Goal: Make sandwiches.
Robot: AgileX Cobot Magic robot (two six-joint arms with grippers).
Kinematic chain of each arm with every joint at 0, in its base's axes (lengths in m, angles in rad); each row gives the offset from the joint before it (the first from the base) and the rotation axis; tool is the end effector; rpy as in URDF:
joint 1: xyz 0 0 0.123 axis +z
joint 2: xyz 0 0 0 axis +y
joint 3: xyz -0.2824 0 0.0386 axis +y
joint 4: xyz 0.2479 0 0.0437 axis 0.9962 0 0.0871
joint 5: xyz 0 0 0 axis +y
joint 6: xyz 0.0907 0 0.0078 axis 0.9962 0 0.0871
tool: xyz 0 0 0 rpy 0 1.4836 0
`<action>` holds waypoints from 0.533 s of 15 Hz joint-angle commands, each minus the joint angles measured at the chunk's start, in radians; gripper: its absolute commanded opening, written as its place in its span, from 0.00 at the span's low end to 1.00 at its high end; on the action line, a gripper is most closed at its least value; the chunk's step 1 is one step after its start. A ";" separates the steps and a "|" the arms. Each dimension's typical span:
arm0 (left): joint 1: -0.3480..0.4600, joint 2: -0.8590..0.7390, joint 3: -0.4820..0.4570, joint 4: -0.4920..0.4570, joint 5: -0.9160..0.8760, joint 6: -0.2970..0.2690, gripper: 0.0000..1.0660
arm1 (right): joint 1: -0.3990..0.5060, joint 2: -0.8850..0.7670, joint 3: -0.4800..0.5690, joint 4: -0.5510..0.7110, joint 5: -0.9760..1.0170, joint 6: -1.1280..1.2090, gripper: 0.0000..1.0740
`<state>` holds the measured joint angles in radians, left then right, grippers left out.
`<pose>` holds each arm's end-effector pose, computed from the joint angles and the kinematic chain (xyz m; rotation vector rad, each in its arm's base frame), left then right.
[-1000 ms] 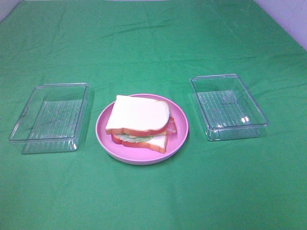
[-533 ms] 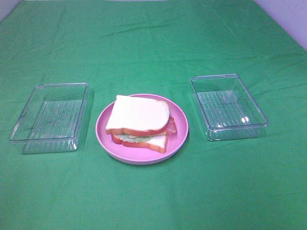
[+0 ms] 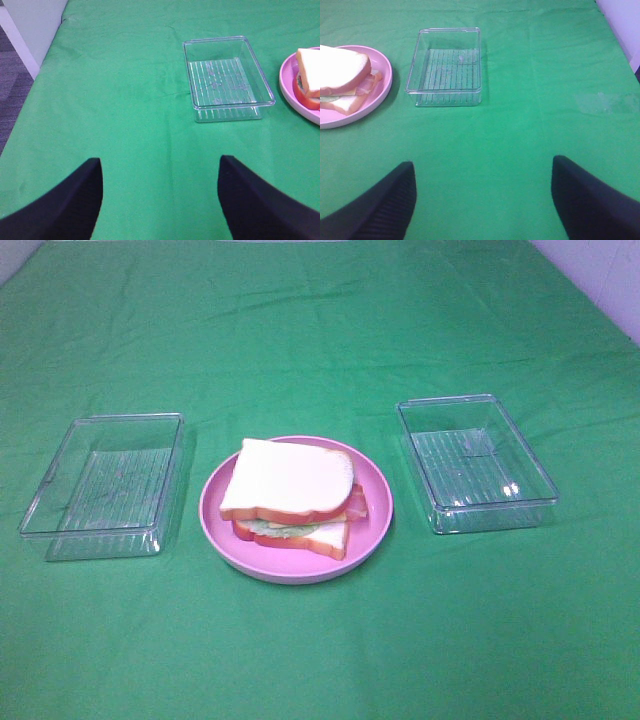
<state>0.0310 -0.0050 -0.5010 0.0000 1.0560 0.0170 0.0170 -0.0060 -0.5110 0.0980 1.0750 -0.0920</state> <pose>-0.0055 -0.0002 0.2778 -0.0142 2.0337 0.0302 -0.0080 0.0077 0.2793 -0.1174 2.0350 0.0701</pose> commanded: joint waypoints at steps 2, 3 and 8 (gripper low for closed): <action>0.005 -0.020 0.001 0.000 -0.011 0.001 0.60 | -0.004 -0.013 0.005 -0.003 -0.012 -0.013 0.66; 0.005 -0.020 0.001 0.000 -0.011 0.001 0.60 | -0.004 -0.013 0.005 -0.003 -0.012 -0.013 0.66; 0.005 -0.020 0.001 0.000 -0.011 0.001 0.60 | -0.004 -0.013 0.005 -0.003 -0.012 -0.013 0.66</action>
<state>0.0310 -0.0050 -0.5010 0.0000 1.0560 0.0170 0.0170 -0.0060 -0.5110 0.0980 1.0750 -0.0920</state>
